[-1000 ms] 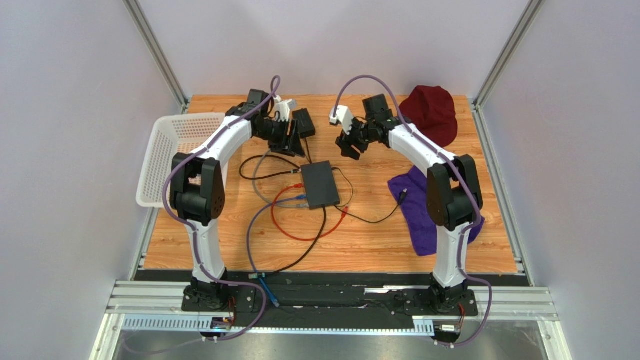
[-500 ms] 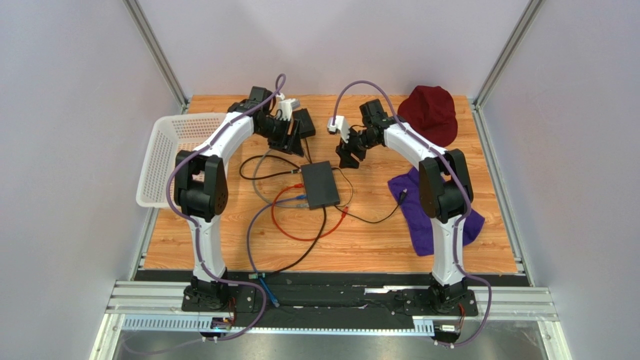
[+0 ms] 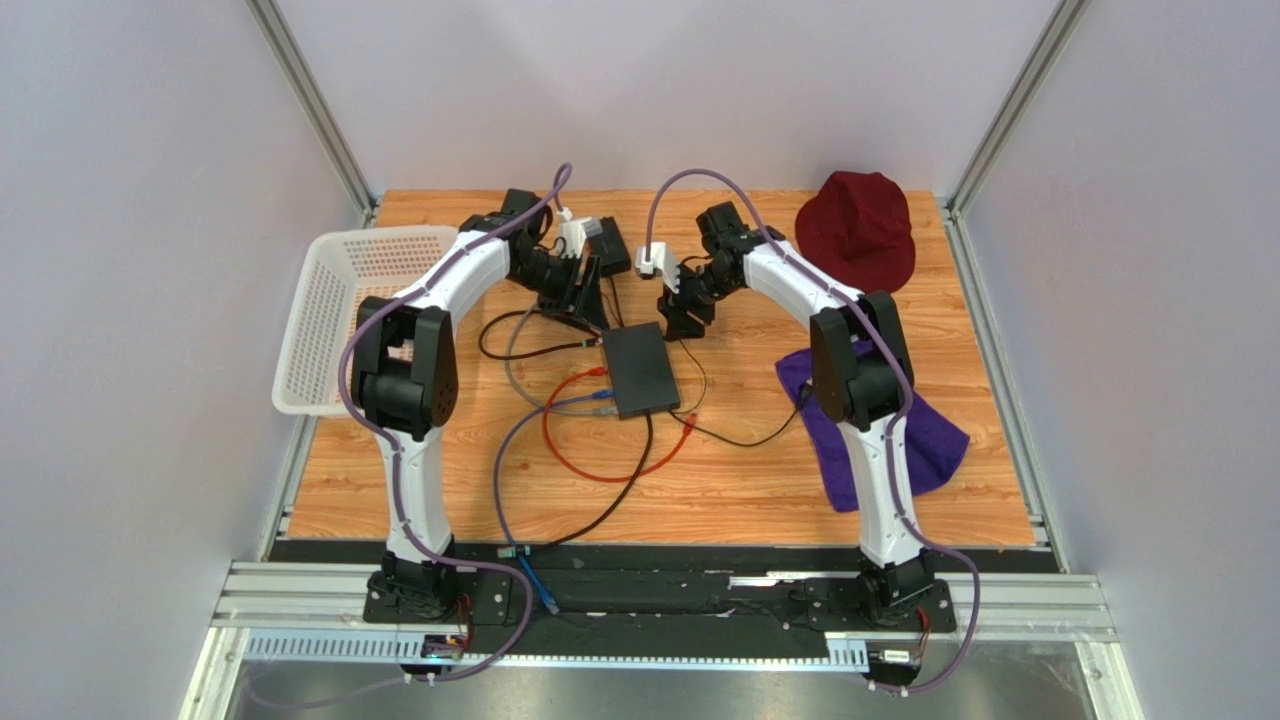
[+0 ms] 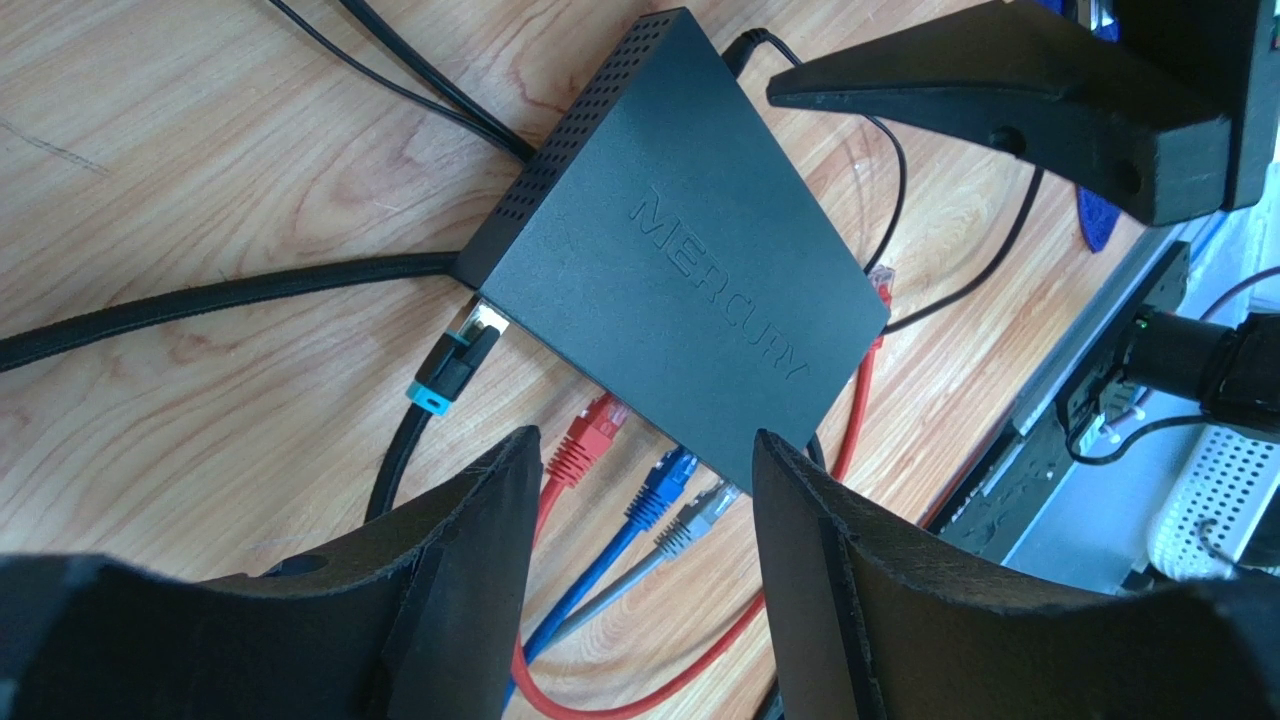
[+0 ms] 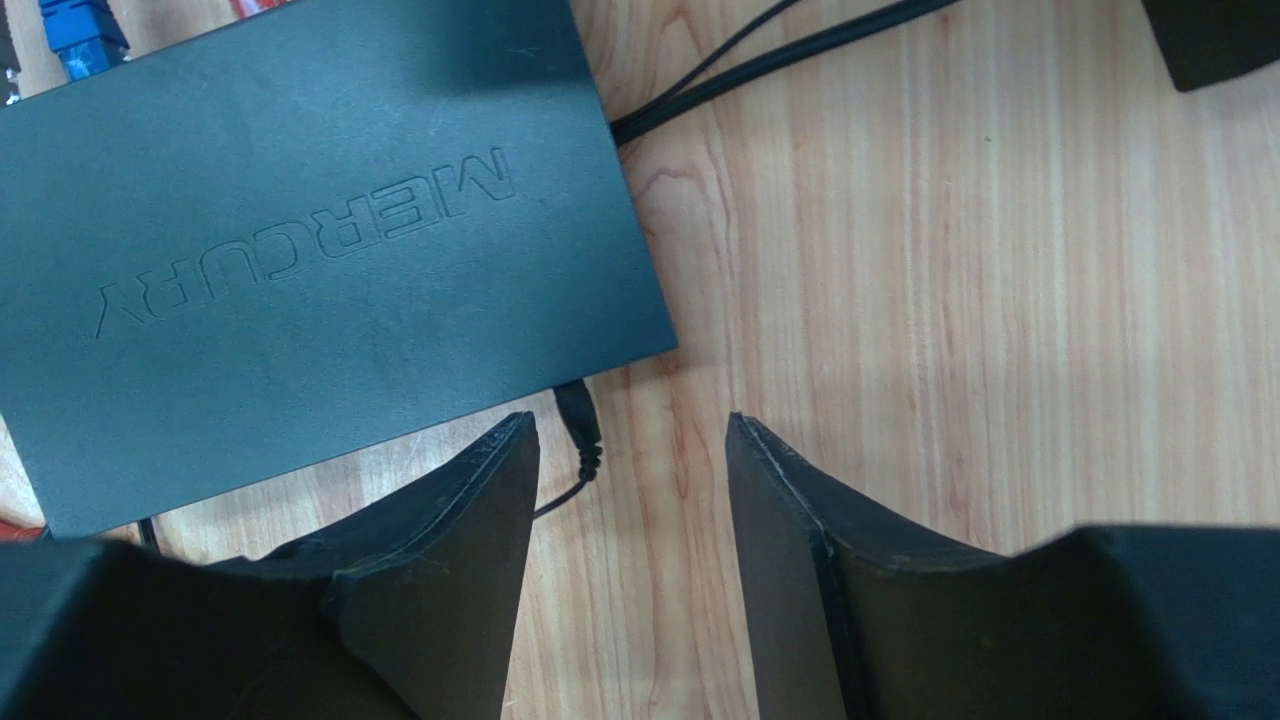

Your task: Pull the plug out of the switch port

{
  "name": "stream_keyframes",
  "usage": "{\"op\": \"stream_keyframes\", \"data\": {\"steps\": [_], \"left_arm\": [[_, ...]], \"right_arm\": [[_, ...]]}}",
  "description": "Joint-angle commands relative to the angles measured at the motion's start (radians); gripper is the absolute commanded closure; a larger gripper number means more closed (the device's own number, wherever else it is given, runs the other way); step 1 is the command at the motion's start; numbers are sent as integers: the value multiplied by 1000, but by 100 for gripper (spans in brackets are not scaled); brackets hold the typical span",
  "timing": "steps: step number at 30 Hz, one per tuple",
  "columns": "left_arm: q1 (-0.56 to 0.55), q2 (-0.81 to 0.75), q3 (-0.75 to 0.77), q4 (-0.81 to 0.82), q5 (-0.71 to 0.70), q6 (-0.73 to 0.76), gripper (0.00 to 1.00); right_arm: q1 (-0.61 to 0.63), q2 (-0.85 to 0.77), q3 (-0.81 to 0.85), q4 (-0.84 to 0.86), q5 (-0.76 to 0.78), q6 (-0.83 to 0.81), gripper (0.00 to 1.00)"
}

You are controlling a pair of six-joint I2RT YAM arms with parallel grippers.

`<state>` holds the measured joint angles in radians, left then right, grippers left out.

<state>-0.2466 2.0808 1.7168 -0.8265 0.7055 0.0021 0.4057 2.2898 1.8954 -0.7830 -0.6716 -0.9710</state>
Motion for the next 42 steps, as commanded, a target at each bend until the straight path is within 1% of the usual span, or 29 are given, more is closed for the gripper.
{"op": "stream_keyframes", "data": {"steps": [1, 3, 9, 15, 23, 28, 30, 31, 33, 35, 36, 37, 38, 39, 40, 42], "left_arm": [[3, 22, 10, 7, 9, -27, 38], [3, 28, 17, 10, 8, -36, 38], [3, 24, 18, 12, 6, -50, 38], [3, 35, 7, 17, 0, -62, 38], [3, 38, 15, 17, 9, -65, 38], [3, 33, 12, 15, 12, -62, 38], [3, 28, 10, 18, 20, -66, 39], [4, 30, 7, 21, 23, -71, 40], [4, 30, 3, 27, 41, -77, 45], [4, 33, 0, 38, 81, -83, 59], [4, 41, -2, 44, 101, -85, 68], [3, 47, -2, 56, 127, -93, 88], [3, 51, 0, 64, 174, -103, 95], [3, 64, -2, 76, 199, -114, 100], [3, 68, -2, 98, 251, -132, 100], [-2, 85, 6, 113, 299, -146, 100]], "right_arm": [[7, 13, 54, -70, -8, -152, 50], [5, 13, 50, -97, 4, -218, 51], [15, 10, 22, -91, 24, -291, 52], [27, 16, -2, -12, 46, -275, 54], [35, 17, -21, 16, 63, -316, 58], [45, 19, -32, -7, 58, -342, 67], [47, 19, -41, -15, 60, -365, 72], [47, 20, -44, -10, 60, -365, 73], [47, 20, -52, -6, 64, -365, 75], [47, 17, -58, 5, 70, -365, 79], [47, 16, -61, 10, 73, -364, 84], [47, 14, -64, 11, 75, -364, 87], [47, 13, -64, 8, 78, -364, 89], [50, 13, -64, 5, 79, -364, 92], [50, 13, -64, 2, 81, -362, 94], [47, 13, -62, -12, 86, -365, 96]]}}
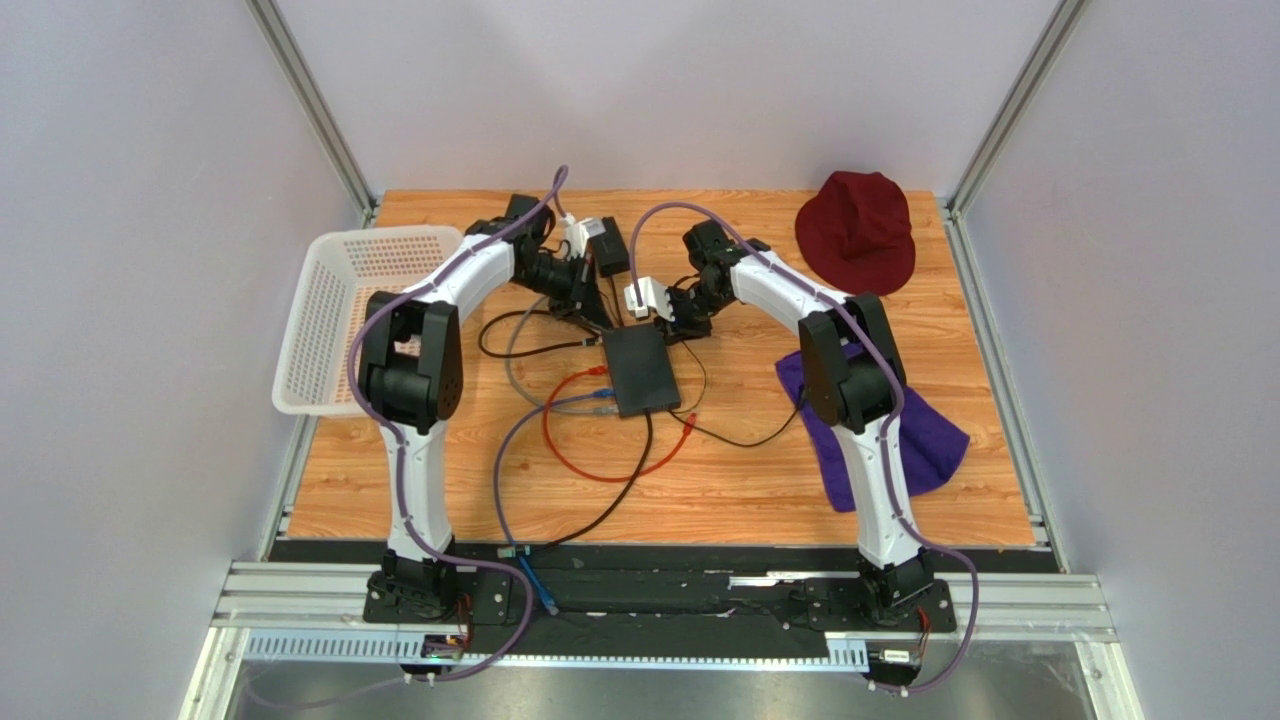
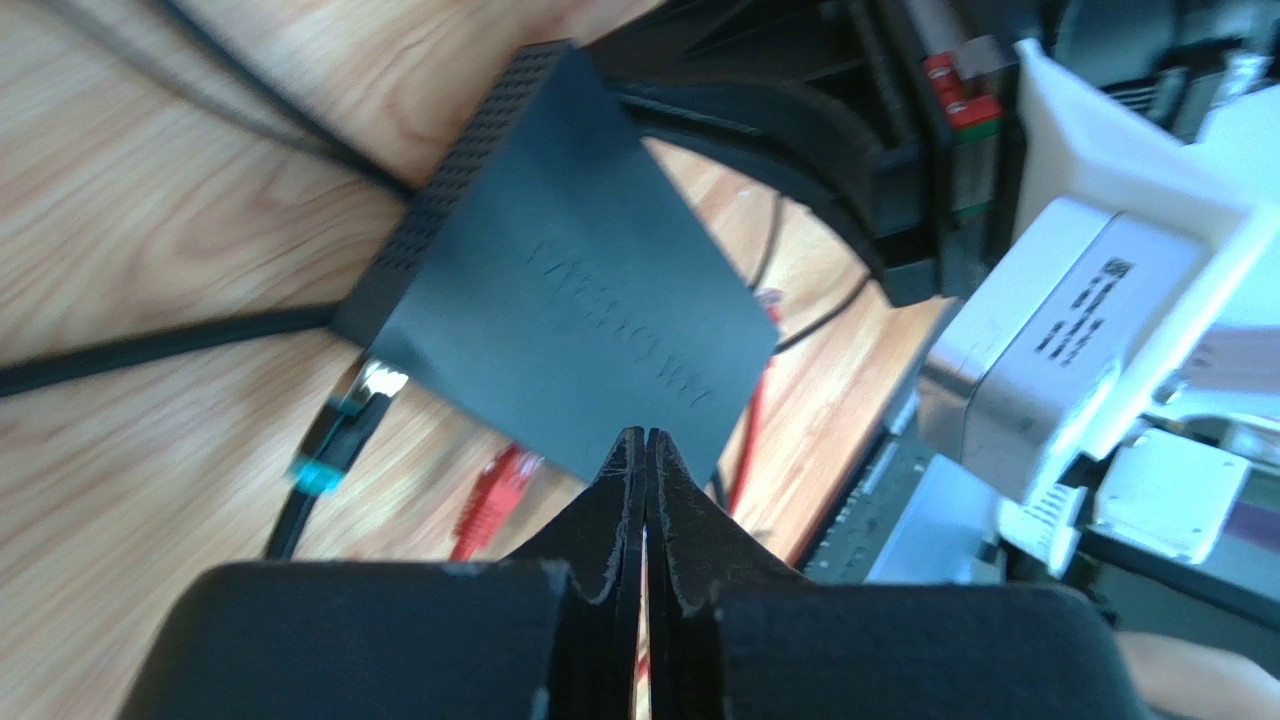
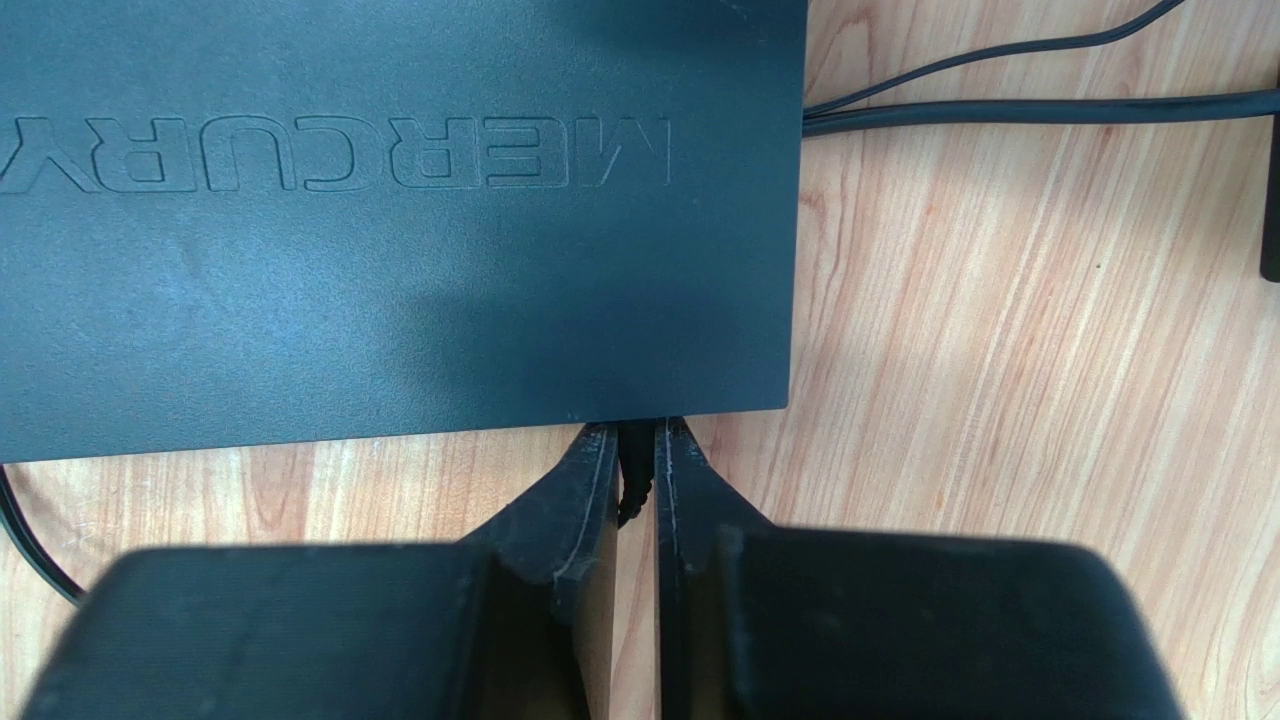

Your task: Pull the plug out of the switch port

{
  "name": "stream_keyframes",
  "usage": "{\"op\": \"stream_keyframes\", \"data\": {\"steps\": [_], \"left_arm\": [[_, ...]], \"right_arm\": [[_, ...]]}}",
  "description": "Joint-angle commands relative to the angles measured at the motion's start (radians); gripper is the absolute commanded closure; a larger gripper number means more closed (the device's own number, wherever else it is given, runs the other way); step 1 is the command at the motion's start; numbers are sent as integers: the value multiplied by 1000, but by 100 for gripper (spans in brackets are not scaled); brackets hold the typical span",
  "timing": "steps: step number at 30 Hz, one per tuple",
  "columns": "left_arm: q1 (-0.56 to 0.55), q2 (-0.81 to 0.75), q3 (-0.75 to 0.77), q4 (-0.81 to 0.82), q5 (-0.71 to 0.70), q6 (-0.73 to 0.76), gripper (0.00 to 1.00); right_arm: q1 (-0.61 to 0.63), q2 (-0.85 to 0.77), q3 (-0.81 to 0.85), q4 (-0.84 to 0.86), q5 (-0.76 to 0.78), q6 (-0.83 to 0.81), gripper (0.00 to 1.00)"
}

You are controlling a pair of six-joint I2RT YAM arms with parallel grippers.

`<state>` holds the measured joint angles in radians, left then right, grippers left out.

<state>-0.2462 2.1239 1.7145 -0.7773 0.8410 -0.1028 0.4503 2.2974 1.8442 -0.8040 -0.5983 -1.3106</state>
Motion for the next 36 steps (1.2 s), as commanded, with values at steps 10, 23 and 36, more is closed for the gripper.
{"op": "stream_keyframes", "data": {"steps": [10, 23, 36], "left_arm": [[-10, 120, 2, 99, 117, -127, 100], [-24, 191, 72, -13, -158, -112, 100], [-31, 214, 85, -20, -181, -117, 100]], "right_arm": [[5, 19, 21, -24, 17, 1, 100], [10, 62, 138, -169, -1, 37, 100], [25, 7, 25, 4, 87, 184, 100]]}}
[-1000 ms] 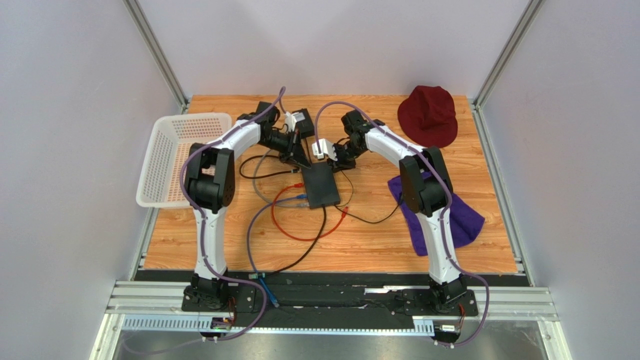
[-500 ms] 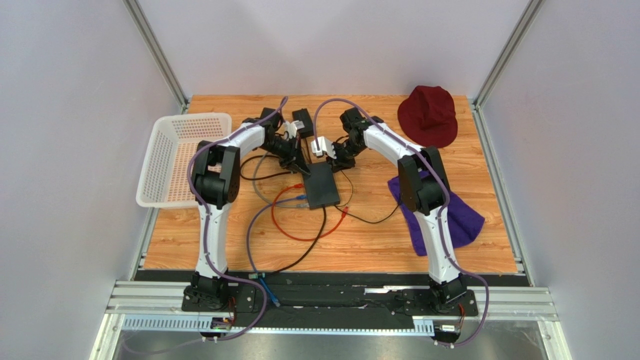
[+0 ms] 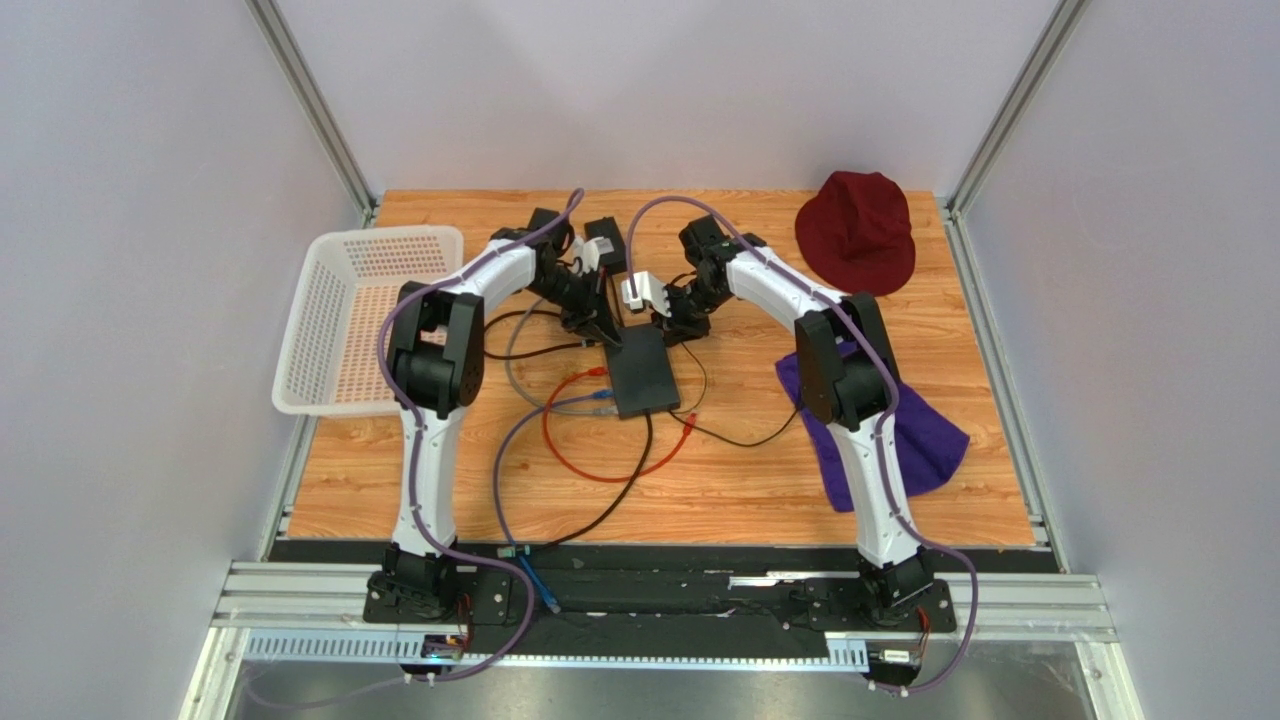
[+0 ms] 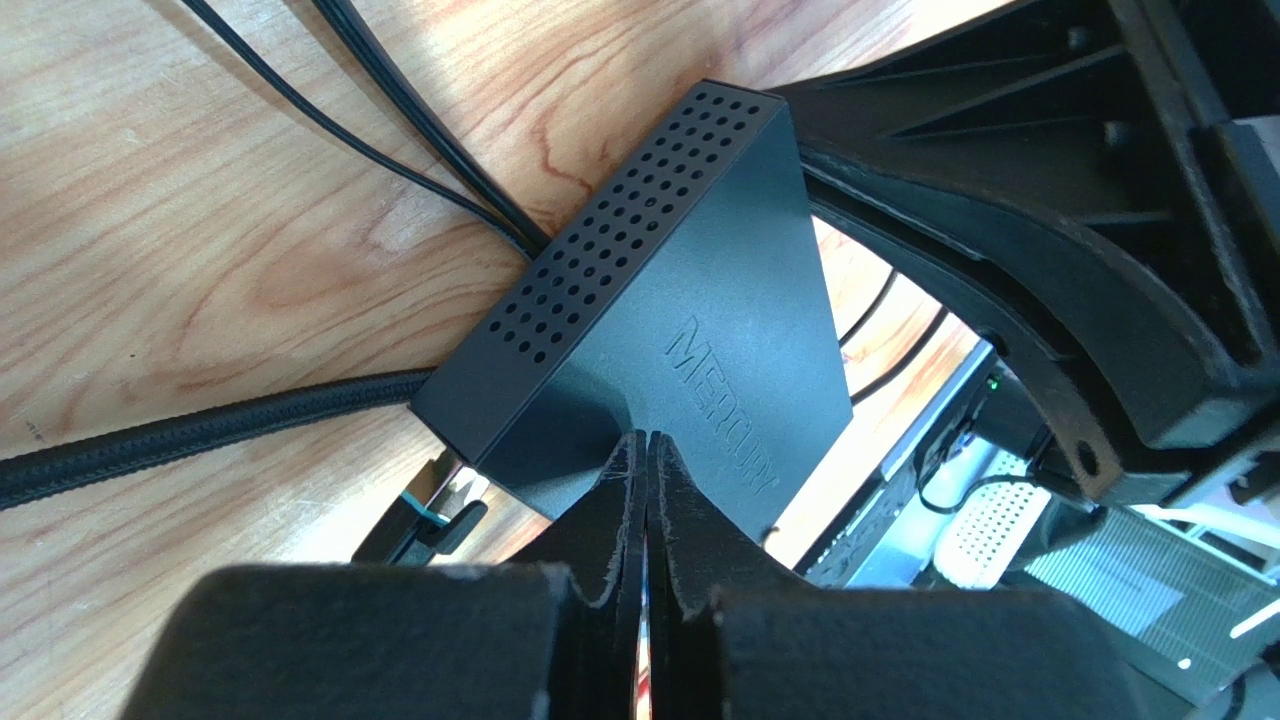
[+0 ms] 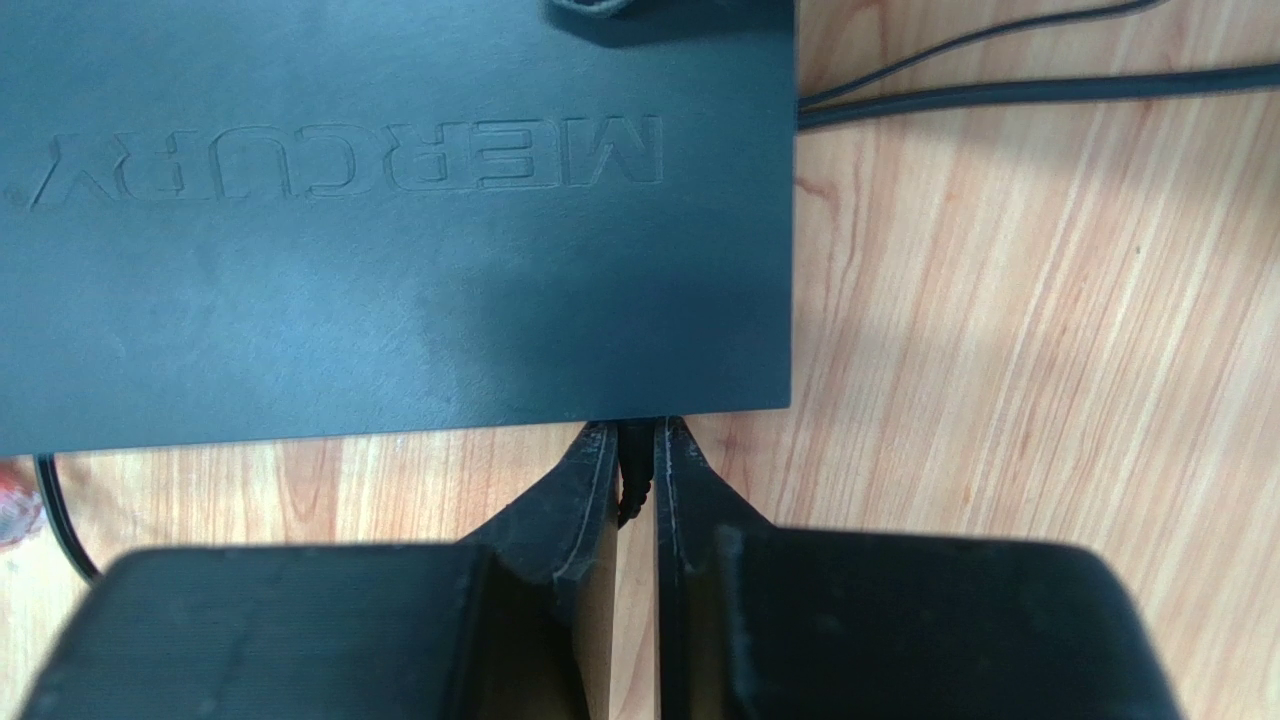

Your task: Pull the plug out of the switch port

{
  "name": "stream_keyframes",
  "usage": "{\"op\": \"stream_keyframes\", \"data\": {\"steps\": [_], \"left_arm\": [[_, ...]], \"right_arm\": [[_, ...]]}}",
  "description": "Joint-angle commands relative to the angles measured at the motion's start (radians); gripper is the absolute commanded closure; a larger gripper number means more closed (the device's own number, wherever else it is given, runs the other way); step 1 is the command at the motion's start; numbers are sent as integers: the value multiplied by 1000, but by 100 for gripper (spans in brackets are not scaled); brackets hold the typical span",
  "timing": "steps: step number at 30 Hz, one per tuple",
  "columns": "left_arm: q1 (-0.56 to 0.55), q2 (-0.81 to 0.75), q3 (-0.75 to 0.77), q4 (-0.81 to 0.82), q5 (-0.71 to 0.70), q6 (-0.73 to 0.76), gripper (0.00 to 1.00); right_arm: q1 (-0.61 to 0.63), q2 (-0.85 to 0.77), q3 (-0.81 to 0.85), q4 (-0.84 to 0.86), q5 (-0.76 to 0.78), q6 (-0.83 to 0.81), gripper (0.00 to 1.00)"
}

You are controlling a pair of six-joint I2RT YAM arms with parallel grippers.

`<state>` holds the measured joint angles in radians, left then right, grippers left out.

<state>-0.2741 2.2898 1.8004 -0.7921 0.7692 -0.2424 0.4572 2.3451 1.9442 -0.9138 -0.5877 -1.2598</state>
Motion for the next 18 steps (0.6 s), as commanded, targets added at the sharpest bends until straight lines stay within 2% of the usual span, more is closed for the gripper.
{"op": "stream_keyframes", "data": {"steps": [1, 4, 6, 9, 10, 12, 14, 15, 17, 18], "left_arm": [[-4, 46, -4, -4, -107, 22, 100], [-5, 48, -9, 2, -96, 15, 100], [-7, 49, -4, -4, -99, 17, 100], [-7, 53, 10, -7, -103, 26, 100], [-7, 56, 13, -12, -102, 28, 100], [-7, 56, 14, -15, -103, 31, 100], [-7, 57, 17, -15, -102, 31, 100], [-7, 57, 20, -13, -99, 31, 100], [-7, 57, 22, -9, -94, 29, 100], [-7, 60, 24, -9, -88, 29, 100]], "right_arm": [[21, -53, -134, 254, 132, 164, 100], [21, -90, -191, 364, 149, 166, 100], [20, -93, -180, 333, 132, 100, 100], [20, -73, -119, 215, 100, 62, 100], [20, -61, -91, 125, 77, 54, 100], [23, -1, 30, -1, 55, 27, 100], [26, 29, 76, -82, 46, 59, 100], [26, 26, 59, -71, 49, 77, 100], [35, -28, -32, 126, 135, 201, 100], [38, -58, -170, 223, 170, 227, 100]]}}
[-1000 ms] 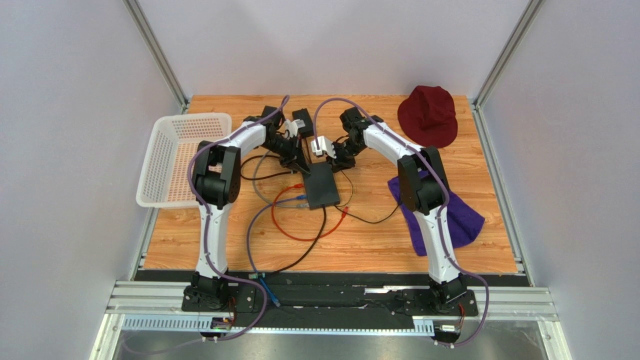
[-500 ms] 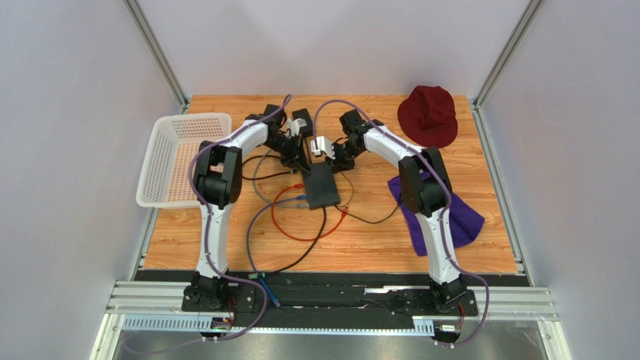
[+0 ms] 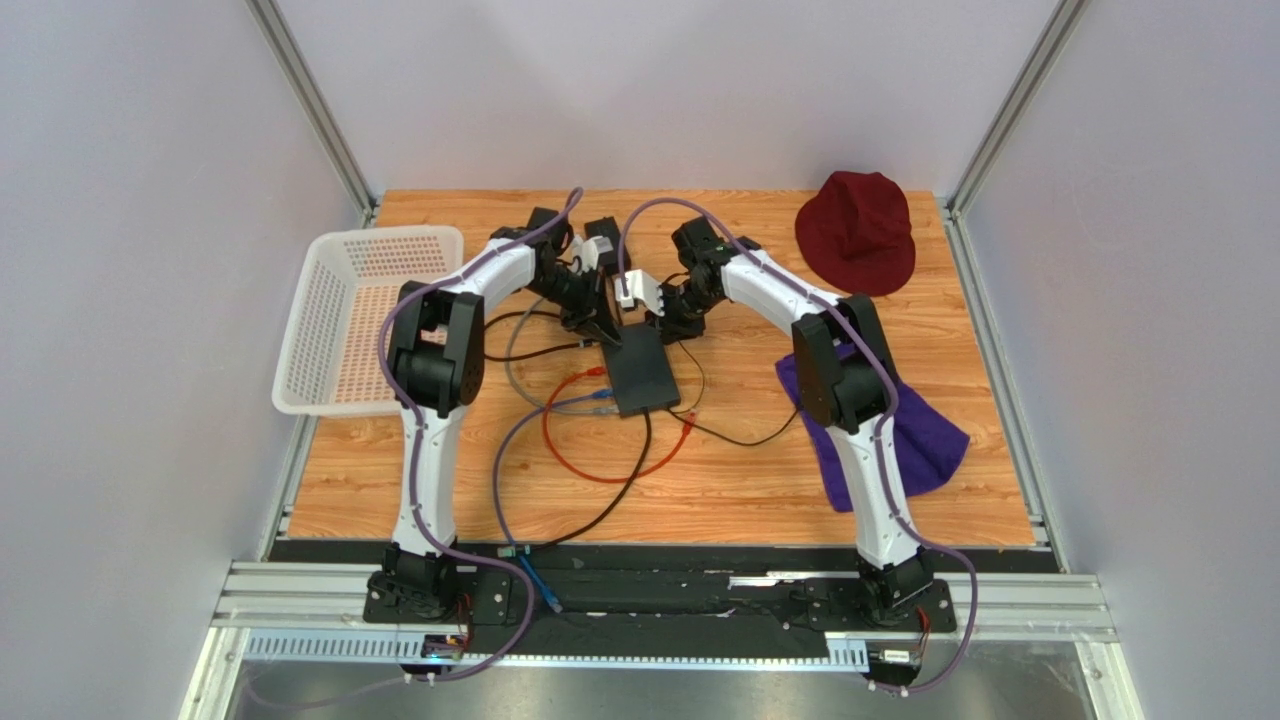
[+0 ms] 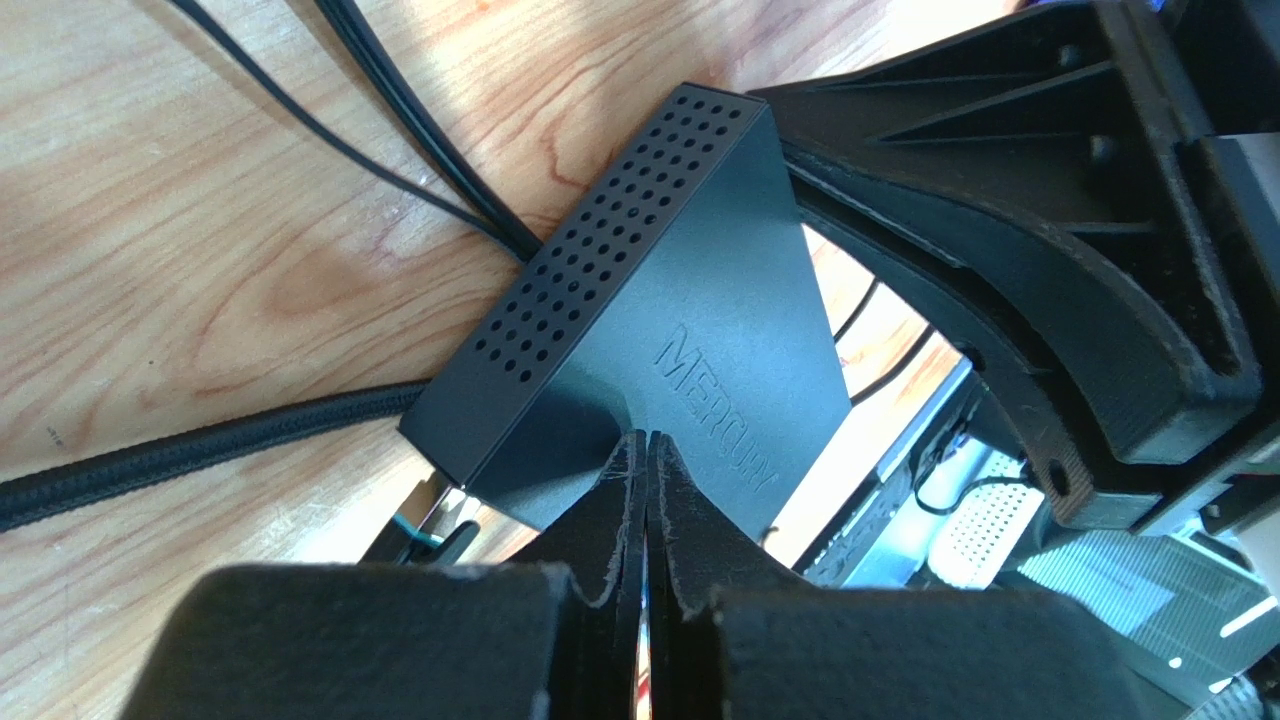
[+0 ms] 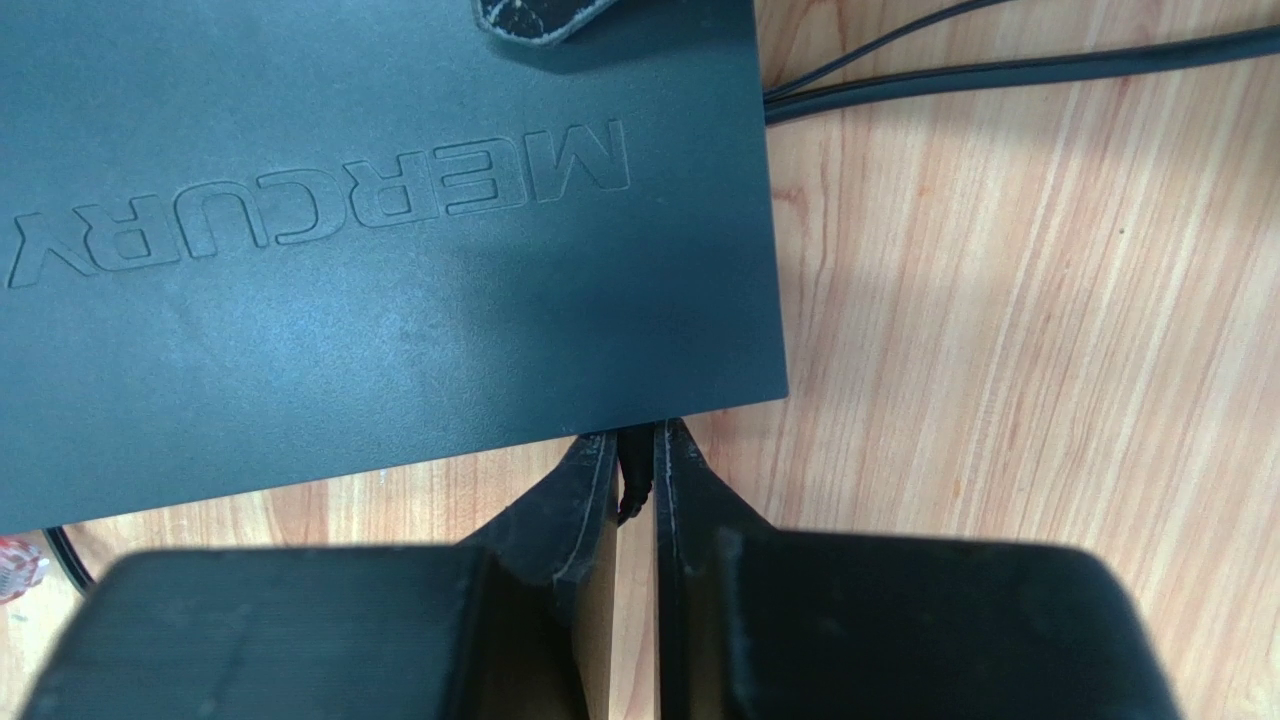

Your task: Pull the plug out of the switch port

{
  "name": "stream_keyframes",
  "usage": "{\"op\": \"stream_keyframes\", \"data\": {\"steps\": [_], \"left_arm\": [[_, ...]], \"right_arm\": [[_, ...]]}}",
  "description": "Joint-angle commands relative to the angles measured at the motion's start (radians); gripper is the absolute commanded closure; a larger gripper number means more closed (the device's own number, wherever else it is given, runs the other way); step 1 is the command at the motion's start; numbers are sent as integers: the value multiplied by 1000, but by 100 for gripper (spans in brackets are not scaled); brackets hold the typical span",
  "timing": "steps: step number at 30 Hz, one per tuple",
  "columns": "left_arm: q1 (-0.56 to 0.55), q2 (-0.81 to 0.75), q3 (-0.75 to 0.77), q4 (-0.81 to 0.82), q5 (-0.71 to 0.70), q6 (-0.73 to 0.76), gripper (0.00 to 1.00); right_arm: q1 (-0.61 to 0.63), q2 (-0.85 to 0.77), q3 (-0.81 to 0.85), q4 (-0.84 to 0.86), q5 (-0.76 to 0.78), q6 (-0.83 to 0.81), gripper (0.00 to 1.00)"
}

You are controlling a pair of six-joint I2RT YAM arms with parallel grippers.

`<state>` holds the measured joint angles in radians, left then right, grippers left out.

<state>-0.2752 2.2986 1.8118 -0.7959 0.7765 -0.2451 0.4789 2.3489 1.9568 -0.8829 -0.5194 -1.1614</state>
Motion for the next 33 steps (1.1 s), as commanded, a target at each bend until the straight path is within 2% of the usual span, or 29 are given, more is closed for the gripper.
{"op": "stream_keyframes", "data": {"steps": [1, 3, 4, 9, 13, 15, 17, 19, 20, 21, 24, 28, 33], "left_arm": [[-5, 55, 15, -5, -92, 30, 100], [-5, 56, 20, -3, -86, 29, 100], [-5, 59, 20, -2, -85, 29, 100], [-5, 71, 44, -5, -74, 27, 100], [-5, 76, 58, 0, -71, 27, 100], [-5, 76, 66, -3, -71, 29, 100], [-5, 79, 70, -5, -71, 29, 100], [-5, 85, 80, -6, -68, 29, 100], [-5, 87, 83, -8, -66, 29, 100], [-7, 90, 86, -6, -66, 29, 100], [-5, 99, 98, -9, -60, 29, 100], [-5, 99, 98, -9, -59, 29, 100], [-5, 96, 92, -6, -56, 29, 100]], "right_arm": [[15, -91, -246, 370, 155, 128, 100], [17, -151, -352, 471, 168, 65, 100], [17, -155, -351, 466, 153, -5, 100], [15, -114, -257, 323, 124, -75, 100], [17, -88, -173, 214, 50, -12, 100], [6, -28, -31, 74, 6, 58, 100], [3, -5, -9, 36, -30, 55, 100], [6, -42, -79, 97, 25, -32, 100], [7, -59, -170, 142, 53, -64, 100], [6, -75, -223, 242, 82, -142, 100], [-2, -106, -306, 343, 183, -247, 100], [-20, -83, -256, 348, 217, -227, 100], [-17, -83, -226, 328, 187, -192, 100]]}}
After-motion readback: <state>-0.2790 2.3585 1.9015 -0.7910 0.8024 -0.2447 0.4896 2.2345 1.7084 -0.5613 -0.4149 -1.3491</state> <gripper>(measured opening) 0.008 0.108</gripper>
